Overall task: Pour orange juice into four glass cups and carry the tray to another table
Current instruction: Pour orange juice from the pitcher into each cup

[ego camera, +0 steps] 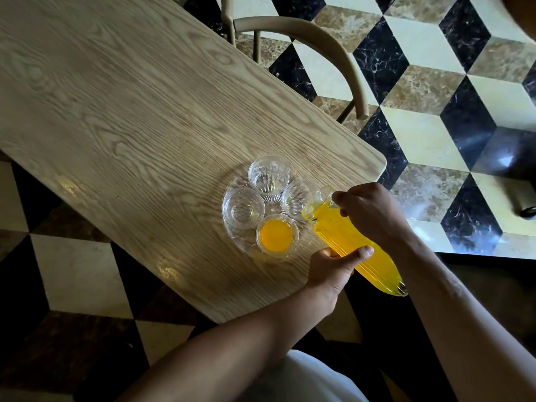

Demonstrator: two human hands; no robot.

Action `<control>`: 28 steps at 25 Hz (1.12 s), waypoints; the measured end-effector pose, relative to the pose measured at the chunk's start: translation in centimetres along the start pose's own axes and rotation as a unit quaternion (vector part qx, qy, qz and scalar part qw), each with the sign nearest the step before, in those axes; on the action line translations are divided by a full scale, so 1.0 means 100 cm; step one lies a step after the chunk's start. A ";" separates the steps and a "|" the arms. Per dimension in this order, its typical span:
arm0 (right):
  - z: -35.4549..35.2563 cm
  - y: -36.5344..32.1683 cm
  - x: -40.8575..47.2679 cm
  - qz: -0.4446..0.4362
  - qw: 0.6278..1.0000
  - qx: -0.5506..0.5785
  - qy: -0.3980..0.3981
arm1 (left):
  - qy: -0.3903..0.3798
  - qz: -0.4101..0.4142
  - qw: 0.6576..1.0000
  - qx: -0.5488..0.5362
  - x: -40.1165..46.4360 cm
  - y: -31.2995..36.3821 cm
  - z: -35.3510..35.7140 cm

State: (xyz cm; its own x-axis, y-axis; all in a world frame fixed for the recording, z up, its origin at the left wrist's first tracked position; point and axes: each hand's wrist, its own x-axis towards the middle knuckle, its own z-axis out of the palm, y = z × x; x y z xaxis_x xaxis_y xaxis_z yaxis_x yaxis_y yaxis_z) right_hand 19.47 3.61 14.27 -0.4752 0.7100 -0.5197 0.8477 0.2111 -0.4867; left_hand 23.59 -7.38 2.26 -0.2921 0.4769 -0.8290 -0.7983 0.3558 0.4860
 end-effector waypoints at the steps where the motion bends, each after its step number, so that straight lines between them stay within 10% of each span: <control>1: 0.001 -0.001 0.001 -0.001 1.000 -0.002 -0.001 | -0.005 -0.004 1.000 -0.008 0.001 0.000 0.000; 28: 0.006 -0.003 0.013 -0.019 0.998 -0.057 -0.003 | -0.032 -0.042 0.998 -0.028 0.002 0.003 -0.002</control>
State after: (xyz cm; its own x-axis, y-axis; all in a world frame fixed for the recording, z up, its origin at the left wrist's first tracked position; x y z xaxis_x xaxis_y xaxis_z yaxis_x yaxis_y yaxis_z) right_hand 18.51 4.02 13.30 -0.5092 0.6964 -0.5057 0.8498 0.3138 -0.4236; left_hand 23.20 -7.32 2.18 -0.1889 0.4987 -0.8460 -0.8471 0.3530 0.3973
